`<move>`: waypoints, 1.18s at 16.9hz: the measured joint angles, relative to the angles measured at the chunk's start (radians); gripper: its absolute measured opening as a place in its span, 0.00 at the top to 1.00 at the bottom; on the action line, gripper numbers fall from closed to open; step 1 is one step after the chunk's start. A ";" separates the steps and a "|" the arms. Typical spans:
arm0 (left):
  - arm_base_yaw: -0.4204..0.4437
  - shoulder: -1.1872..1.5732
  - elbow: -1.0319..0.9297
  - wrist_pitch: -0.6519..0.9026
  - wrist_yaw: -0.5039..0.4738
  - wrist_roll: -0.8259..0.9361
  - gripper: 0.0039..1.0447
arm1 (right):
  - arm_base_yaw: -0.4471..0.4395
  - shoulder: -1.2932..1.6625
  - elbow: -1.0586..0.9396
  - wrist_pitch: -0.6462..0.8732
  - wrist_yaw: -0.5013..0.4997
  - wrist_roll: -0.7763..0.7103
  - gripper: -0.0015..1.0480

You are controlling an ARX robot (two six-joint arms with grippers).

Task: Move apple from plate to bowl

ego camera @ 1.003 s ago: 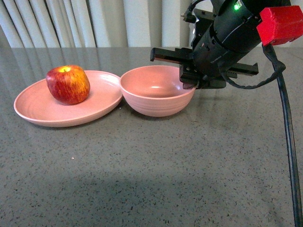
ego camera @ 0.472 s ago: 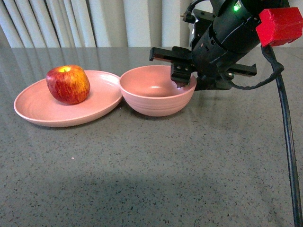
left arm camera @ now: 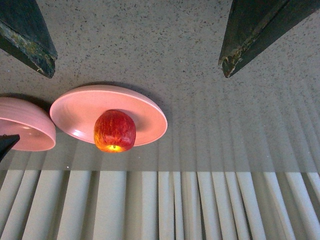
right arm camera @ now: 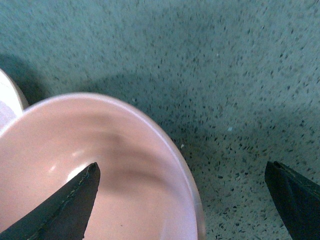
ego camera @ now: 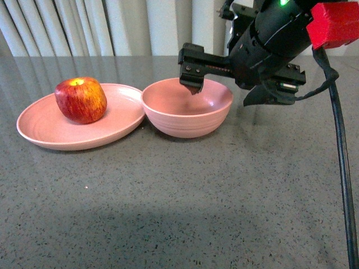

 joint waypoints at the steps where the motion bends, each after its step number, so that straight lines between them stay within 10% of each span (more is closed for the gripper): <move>1: 0.000 0.000 0.000 0.000 0.000 0.000 0.06 | -0.006 -0.025 -0.009 0.021 -0.002 0.000 0.07; 9: 0.000 0.000 0.000 0.000 0.000 0.000 0.06 | -0.118 -0.717 -0.569 0.438 -0.039 -0.113 0.06; 19: 0.000 0.000 0.000 0.000 0.000 0.000 0.06 | -0.310 -1.287 -0.982 0.464 0.023 -0.180 0.06; 20: 0.000 0.000 0.000 0.000 0.000 0.000 0.06 | -0.401 -1.560 -1.212 0.418 -0.001 -0.344 0.45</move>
